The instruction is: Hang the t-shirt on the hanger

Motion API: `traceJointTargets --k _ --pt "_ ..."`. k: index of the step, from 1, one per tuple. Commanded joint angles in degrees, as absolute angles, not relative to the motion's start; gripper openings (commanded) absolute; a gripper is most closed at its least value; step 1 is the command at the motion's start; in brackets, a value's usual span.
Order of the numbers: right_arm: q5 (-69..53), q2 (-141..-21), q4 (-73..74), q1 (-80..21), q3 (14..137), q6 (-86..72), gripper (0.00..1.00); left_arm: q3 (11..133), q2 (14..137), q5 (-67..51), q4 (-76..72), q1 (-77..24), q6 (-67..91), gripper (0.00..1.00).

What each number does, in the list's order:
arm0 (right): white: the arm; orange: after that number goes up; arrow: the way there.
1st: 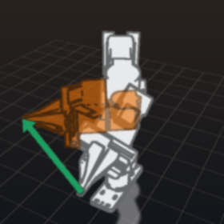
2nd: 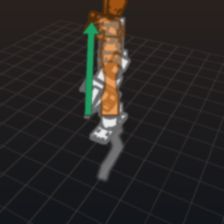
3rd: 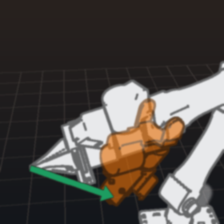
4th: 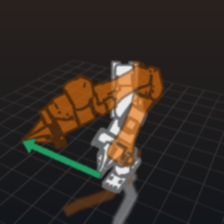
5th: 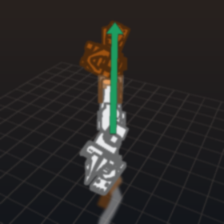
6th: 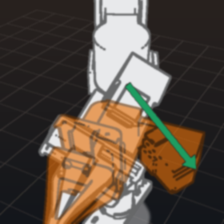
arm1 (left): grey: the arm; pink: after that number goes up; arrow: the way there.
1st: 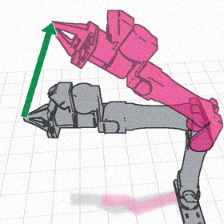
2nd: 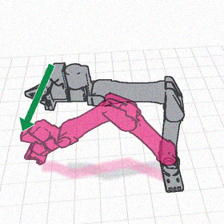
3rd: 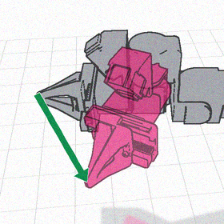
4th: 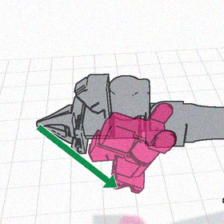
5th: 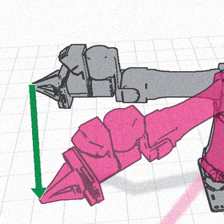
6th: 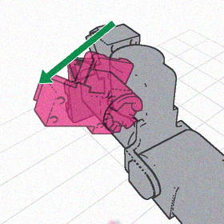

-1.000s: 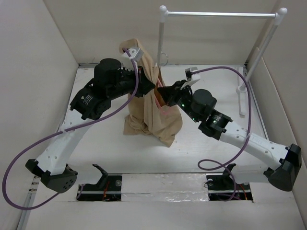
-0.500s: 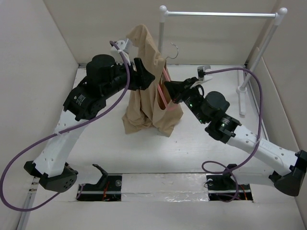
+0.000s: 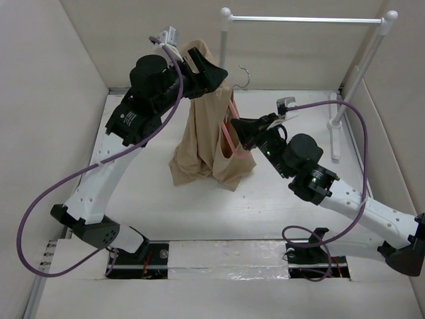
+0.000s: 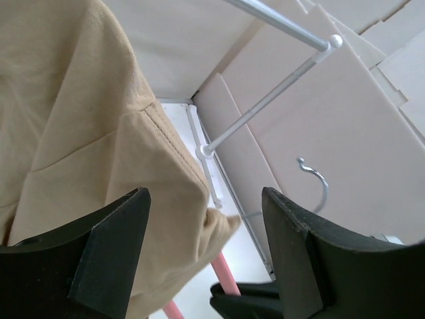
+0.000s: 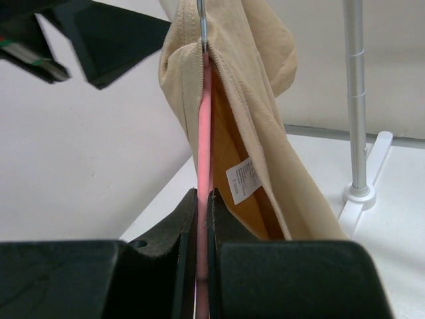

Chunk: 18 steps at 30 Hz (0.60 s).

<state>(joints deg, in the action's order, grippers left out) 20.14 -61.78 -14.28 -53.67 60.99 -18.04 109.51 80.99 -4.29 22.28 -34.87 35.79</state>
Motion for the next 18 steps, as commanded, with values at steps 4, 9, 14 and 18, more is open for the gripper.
traceJointTargets --k 4,9,14,18 --pt "20.83 -60.03 -20.13 -54.23 62.05 -16.52 0.00 108.11 82.27 -5.71 16.00 -34.89 39.55 0.66" --pt "20.66 -61.43 -21.27 -54.76 63.10 -16.43 0.00 107.05 83.32 -4.93 15.74 -34.89 40.08 0.60" --pt "19.95 -63.54 -21.45 -55.89 64.86 -16.08 0.00 101.88 81.74 -3.62 10.82 -35.42 40.78 0.43" --pt "21.00 -64.60 -21.36 -57.21 65.56 -16.08 0.00 99.32 80.86 -2.02 8.09 -37.52 41.22 0.32"
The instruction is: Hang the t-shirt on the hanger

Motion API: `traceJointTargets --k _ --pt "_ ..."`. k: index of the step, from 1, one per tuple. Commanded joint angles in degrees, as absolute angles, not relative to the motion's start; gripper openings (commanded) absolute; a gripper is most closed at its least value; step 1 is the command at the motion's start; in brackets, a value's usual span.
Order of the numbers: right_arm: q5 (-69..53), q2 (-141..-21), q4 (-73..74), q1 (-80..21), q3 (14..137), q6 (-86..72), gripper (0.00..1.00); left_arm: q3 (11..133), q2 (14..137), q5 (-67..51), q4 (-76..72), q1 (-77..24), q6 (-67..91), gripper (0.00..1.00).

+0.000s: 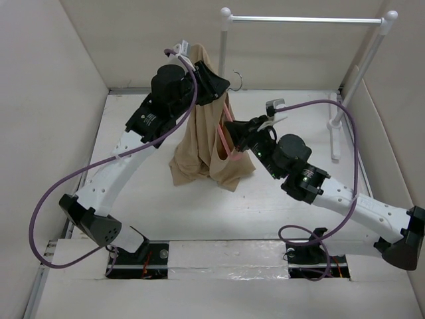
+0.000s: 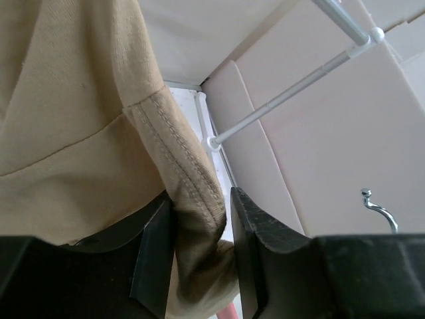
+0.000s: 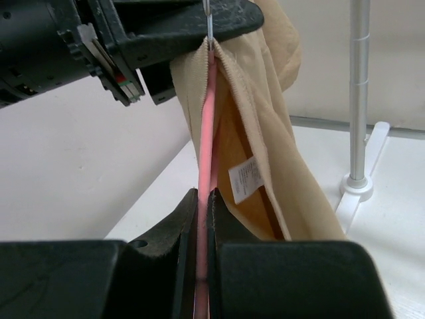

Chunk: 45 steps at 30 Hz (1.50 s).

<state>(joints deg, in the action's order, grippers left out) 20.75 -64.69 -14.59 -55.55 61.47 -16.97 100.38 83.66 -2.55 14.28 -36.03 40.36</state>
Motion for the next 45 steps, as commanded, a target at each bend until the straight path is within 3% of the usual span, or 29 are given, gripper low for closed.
traceJointTargets --k 1,4,5,7,11,12,14,15,19,22,24,25,26,27,31,34,35,37,45 --pt "21.70 -64.95 -21.36 -57.74 65.74 -15.74 0.00 98.88 80.77 -2.02 7.56 -37.53 41.57 0.32" --pt "22.41 -65.57 -21.18 -57.74 66.18 -15.30 0.00 96.77 80.42 -2.90 6.42 -37.53 42.27 0.29" --pt "22.50 -65.65 -21.01 -58.27 66.27 -15.21 0.00 96.33 79.90 -2.99 6.07 -37.53 42.36 0.14" --pt "23.11 -65.66 -20.48 -58.27 66.45 -15.20 0.00 94.58 79.19 -2.55 4.93 -37.53 42.80 0.00" --pt "22.50 -64.69 -19.25 -58.27 65.39 -17.05 0.03 93.96 77.96 -0.97 5.54 -37.53 42.45 0.00" --pt "21.98 -64.43 -17.77 -57.75 65.22 -17.92 0.07 93.69 77.61 -0.79 5.80 -37.53 42.36 0.00" --pt "17.43 -63.46 -15.49 -56.44 64.43 -21.51 0.27 92.47 76.65 -0.62 5.36 -37.53 42.71 0.00" --pt "17.40 -63.11 -14.34 -55.82 64.16 -21.53 0.27 91.94 76.21 -0.70 5.36 -37.53 43.06 0.00" --pt "9.96 -59.07 -10.55 -52.65 60.92 -26.36 0.52 88.95 73.92 -3.25 2.65 -35.51 44.91 0.00" --pt "6.78 -55.29 -6.95 -50.28 58.01 -27.59 0.61 87.98 72.60 -3.96 1.85 -34.89 45.70 0.00" --pt "5.63 -53.01 -4.58 -49.14 55.30 -27.60 0.56 87.89 71.99 -3.96 1.50 -34.89 45.79 0.00" --pt "4.41 -52.39 -4.14 -48.00 54.15 -28.12 0.18 87.80 71.81 -4.13 0.97 -34.89 45.88 0.00" --pt "3.44 -52.30 -3.87 -47.21 53.10 -28.47 0.05 87.72 71.63 -4.48 0.62 -34.89 45.97 0.00" --pt "1.95 -52.47 -3.17 -46.41 52.13 -28.74 0.00 87.71 71.63 -4.66 0.44 -34.89 45.97 0.00" --pt "-5.17 -56.76 -3.25 -43.51 48.35 -29.97 0.01 87.01 71.72 -5.45 -0.95 -34.89 45.97 0.00" --pt "-7.90 -60.28 -3.77 -43.51 48.34 -29.27 0.26 86.49 71.72 -6.33 -1.23 -34.89 45.88 0.00" --pt "-8.61 -62.21 -4.48 -42.98 48.43 -28.83 0.39 86.31 71.63 -6.76 -1.40 -34.89 45.79 0.00" --pt "-10.10 -64.50 -6.67 -42.98 48.95 -27.35 0.50 85.96 71.54 -7.20 -1.50 -34.89 45.62 0.00" --pt "-9.40 -71.00 -8.26 -42.98 50.71 -21.45 0.53 86.13 71.54 -8.96 -2.11 -34.89 45.00 0.00"
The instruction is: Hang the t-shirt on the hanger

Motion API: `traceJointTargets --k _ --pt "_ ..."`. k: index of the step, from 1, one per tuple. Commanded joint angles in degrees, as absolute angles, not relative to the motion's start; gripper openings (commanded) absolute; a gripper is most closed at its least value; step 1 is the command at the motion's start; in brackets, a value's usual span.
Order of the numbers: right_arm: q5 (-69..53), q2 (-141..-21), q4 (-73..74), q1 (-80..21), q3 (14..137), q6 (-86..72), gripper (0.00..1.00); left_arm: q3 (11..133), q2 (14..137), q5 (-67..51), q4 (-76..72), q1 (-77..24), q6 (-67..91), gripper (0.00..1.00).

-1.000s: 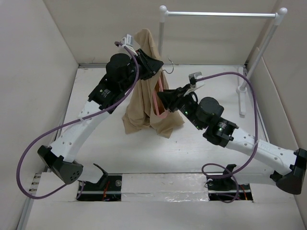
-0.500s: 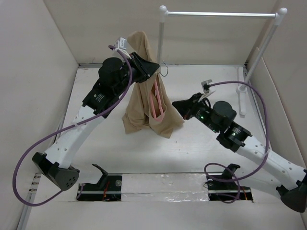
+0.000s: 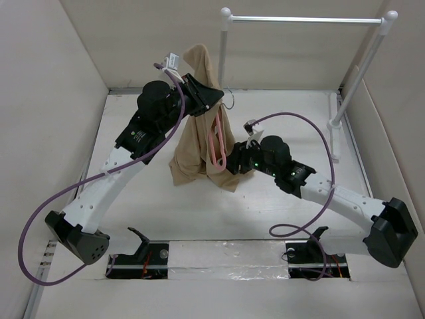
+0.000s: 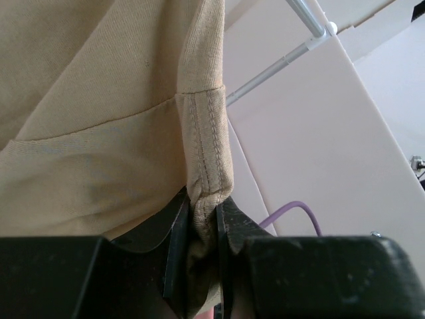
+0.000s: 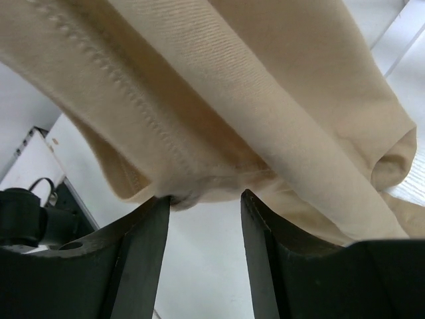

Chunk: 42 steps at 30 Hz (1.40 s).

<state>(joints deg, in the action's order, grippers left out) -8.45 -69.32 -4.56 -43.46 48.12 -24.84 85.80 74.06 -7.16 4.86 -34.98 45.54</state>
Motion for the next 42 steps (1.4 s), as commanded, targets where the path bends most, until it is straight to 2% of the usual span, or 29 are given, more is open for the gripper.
traceJointTargets --k 1,5,6,7,8,10,11,14,28,36,42 --pt "-10.10 -71.71 -8.26 -42.98 51.32 -20.84 0.53 86.13 71.63 -9.05 -2.20 -34.89 44.83 0.00" --pt "-11.86 -73.39 -10.10 -42.98 52.29 -20.39 0.52 86.57 71.46 -8.70 -1.85 -34.89 44.39 0.00" --pt "-12.21 -73.56 -10.98 -42.98 52.47 -20.30 0.49 86.75 71.46 -8.61 -1.85 -34.89 44.38 0.00" --pt "-12.39 -73.83 -11.07 -42.98 52.73 -20.13 0.44 86.84 71.46 -8.44 -1.67 -34.89 44.30 0.00" --pt "-12.39 -73.74 -10.99 -42.98 53.26 -19.95 0.33 86.92 71.63 -8.00 -1.58 -34.89 44.04 0.00" --pt "-12.30 -73.48 -10.99 -42.98 53.35 -19.95 0.18 87.01 71.46 -7.30 -2.02 -34.89 43.86 0.00" --pt "-12.39 -72.78 -10.73 -42.98 53.26 -20.13 0.07 87.01 71.28 -6.69 -2.37 -34.89 43.77 0.00" --pt "-12.31 -69.80 -8.44 -43.67 52.91 -20.30 0.00 86.66 71.45 -4.85 -4.74 -34.89 43.33 0.00" --pt "-15.47 -54.86 6.41 -45.97 48.87 -28.12 0.00 85.78 79.19 4.22 -21.43 -34.89 36.31 0.00" --pt "-10.73 -52.03 15.89 -47.02 56.58 -29.09 0.00 80.43 79.72 5.71 -25.05 -34.89 33.23 0.00" --pt "-11.51 -57.38 19.68 -47.54 67.48 -29.79 0.00 74.11 77.35 2.91 -26.02 -34.89 35.33 0.00"
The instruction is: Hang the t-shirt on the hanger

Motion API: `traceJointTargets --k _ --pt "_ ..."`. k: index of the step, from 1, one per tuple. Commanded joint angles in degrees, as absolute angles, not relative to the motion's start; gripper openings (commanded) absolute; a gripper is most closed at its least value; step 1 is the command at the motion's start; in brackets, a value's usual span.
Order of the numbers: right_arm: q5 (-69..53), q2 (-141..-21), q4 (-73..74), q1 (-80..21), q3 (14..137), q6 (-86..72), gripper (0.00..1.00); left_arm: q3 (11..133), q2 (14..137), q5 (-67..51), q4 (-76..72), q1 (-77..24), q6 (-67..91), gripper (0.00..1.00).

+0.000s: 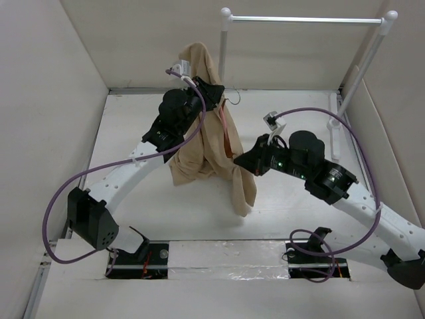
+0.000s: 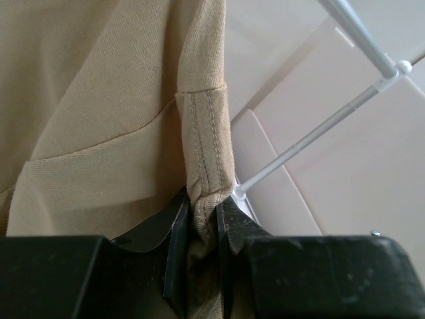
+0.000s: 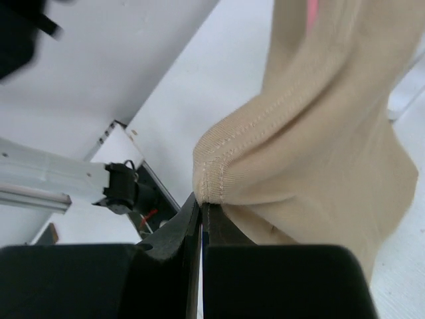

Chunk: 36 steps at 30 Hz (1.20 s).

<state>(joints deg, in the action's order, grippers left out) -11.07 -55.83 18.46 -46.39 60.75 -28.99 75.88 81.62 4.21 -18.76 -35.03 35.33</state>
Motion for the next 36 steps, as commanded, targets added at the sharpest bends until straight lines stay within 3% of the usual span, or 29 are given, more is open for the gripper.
traceJointTargets --k 1,11,14,22,25,26,29,33,36 --pt "-11.43 -59.48 19.69 -47.55 69.94 -30.14 0.00 73.13 76.91 2.29 -26.19 -34.89 36.64 0.00" --pt "-7.84 -71.36 21.35 -50.98 75.41 -34.71 0.00 67.68 71.02 -5.34 -19.96 -34.28 44.82 0.00" --pt "-4.94 -71.98 24.69 -52.55 75.32 -34.89 0.06 65.31 69.35 -12.35 -18.20 -30.42 49.47 0.00" --pt "-0.70 -69.17 25.58 -53.88 73.65 -37.00 0.04 56.89 66.98 -20.56 -13.62 -28.83 53.87 0.00" --pt "-2.81 -70.57 26.54 -54.40 72.78 -37.70 0.17 53.80 66.62 -21.53 -14.67 -28.83 55.19 0.00" --pt "-3.42 -71.10 27.33 -54.93 72.51 -37.88 0.33 53.27 66.71 -22.06 -14.94 -28.83 55.89 0.00" --pt "-2.82 -71.46 30.84 -55.72 72.68 -37.97 0.51 52.56 66.62 -22.67 -15.12 -28.83 56.51 0.00" --pt "1.82 -67.24 29.44 -56.25 71.81 -38.50 0.64 52.56 66.27 -22.94 -14.15 -28.83 56.51 0.00" --pt "2.37 -66.27 29.62 -54.15 71.37 -38.14 0.58 52.73 66.10 -23.90 -13.89 -28.83 56.95 0.00"
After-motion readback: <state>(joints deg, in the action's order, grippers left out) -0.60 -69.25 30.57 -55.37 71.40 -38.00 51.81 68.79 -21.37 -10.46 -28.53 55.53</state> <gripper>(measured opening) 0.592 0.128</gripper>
